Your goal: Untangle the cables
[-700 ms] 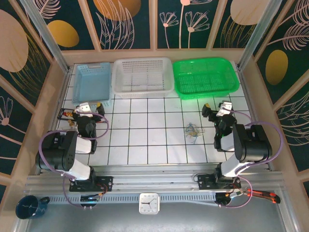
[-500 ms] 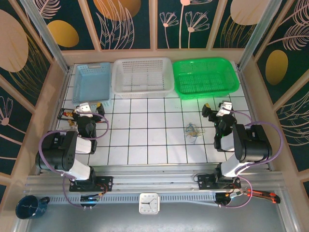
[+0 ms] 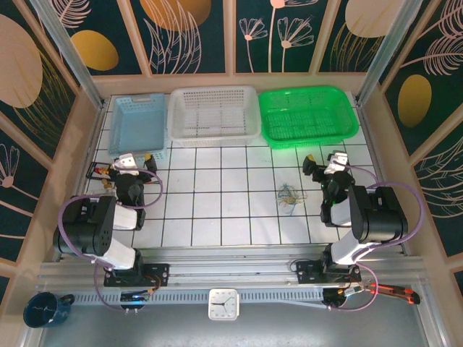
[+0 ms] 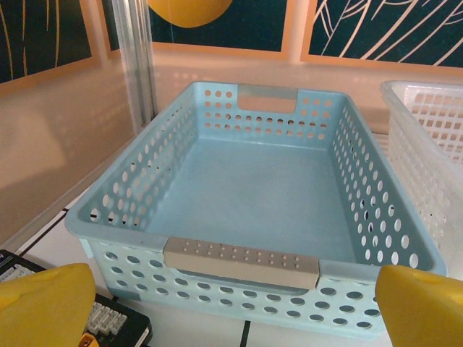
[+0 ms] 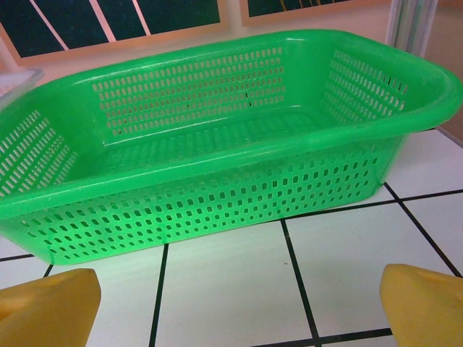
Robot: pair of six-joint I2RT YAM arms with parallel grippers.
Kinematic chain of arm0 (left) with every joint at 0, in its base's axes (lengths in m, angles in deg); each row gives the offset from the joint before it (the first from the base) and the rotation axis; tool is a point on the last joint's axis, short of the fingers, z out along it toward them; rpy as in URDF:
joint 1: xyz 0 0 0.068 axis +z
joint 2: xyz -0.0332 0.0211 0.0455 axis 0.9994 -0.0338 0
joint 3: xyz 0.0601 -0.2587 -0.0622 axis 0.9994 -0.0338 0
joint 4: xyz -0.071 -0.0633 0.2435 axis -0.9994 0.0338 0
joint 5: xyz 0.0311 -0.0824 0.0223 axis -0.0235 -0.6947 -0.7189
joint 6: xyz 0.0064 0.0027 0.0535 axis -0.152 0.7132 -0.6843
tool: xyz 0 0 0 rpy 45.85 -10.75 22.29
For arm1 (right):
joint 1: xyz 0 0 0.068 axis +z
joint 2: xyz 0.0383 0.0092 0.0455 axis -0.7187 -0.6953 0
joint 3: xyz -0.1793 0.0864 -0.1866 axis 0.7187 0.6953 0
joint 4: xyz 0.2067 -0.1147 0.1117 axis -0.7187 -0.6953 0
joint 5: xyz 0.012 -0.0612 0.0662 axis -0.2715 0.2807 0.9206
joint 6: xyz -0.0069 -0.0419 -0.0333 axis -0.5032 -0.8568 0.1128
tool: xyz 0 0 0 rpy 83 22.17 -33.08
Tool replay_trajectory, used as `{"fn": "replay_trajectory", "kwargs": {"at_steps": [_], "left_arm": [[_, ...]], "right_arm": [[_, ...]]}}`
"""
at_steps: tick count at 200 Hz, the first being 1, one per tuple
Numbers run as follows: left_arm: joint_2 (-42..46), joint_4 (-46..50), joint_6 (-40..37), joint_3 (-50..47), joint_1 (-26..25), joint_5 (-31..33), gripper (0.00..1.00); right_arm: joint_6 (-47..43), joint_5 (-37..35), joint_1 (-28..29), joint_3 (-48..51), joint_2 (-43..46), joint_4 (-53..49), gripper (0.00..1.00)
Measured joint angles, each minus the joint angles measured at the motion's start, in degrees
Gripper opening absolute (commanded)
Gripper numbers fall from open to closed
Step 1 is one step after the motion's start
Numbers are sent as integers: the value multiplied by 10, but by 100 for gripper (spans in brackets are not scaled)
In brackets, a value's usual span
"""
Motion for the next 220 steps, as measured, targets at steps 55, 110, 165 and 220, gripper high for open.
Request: {"fn": "replay_trajectory", "kwargs": {"at_steps": [55, 110, 165, 220], "left_arm": [[0, 0, 0, 0, 0, 0, 99], [0, 0, 0, 0, 0, -2, 99], [0, 2, -1, 1, 0, -7, 99], [34, 59, -8, 18, 0, -26, 99]], "right_arm": [[0, 0, 0, 0, 0, 0, 99], [0, 0, 0, 0, 0, 0, 99], [0, 2, 0, 0, 0, 0, 99], [22, -36, -2, -43, 125, -144, 99]]}}
